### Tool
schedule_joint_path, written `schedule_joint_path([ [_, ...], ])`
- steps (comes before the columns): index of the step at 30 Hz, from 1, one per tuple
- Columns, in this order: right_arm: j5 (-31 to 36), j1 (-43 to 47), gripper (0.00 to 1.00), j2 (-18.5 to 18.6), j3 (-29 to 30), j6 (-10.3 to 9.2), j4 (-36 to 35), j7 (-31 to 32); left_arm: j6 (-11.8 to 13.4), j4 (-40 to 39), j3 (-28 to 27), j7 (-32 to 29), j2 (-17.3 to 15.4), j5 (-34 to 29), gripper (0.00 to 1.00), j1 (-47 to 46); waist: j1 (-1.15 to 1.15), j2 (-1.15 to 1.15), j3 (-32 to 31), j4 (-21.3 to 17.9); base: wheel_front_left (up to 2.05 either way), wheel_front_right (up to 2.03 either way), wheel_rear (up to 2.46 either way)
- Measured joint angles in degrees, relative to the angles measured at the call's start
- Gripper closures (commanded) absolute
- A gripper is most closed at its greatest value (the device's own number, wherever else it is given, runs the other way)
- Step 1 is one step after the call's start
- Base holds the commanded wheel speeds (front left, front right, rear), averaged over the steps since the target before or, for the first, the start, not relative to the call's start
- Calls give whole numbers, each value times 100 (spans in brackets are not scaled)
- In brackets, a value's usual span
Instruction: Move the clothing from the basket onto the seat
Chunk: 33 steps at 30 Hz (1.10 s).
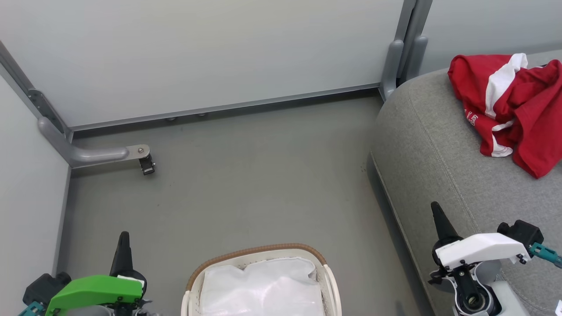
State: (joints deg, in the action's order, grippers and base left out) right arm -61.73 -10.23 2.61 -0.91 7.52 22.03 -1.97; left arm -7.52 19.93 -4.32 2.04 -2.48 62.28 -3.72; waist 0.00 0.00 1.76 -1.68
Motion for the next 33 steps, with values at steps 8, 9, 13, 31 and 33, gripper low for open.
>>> schedule_joint_path([
  [8,-460,35,100,1,110,0,-122,122,0,-97,-40,-134,-1,453,100,-32,0,0,-19,20,0,0,0],
  [9,-509,38,100,1,122,0,-134,138,0,-104,-42,-148,-1,509,100,-36,0,0,-20,22,0,0,0],
  [13,-715,62,100,1,175,-1,-189,199,0,-140,-57,-202,-2,702,100,-41,0,0,-30,31,0,0,0],
  [31,-1595,172,100,4,392,-1,-416,448,1,-308,-115,-452,-8,1570,100,-101,0,0,-71,76,0,0,0],
  [33,-1673,177,100,4,412,-1,-441,463,1,-322,-120,-472,-9,1642,100,-102,0,0,-75,80,0,0,0],
])
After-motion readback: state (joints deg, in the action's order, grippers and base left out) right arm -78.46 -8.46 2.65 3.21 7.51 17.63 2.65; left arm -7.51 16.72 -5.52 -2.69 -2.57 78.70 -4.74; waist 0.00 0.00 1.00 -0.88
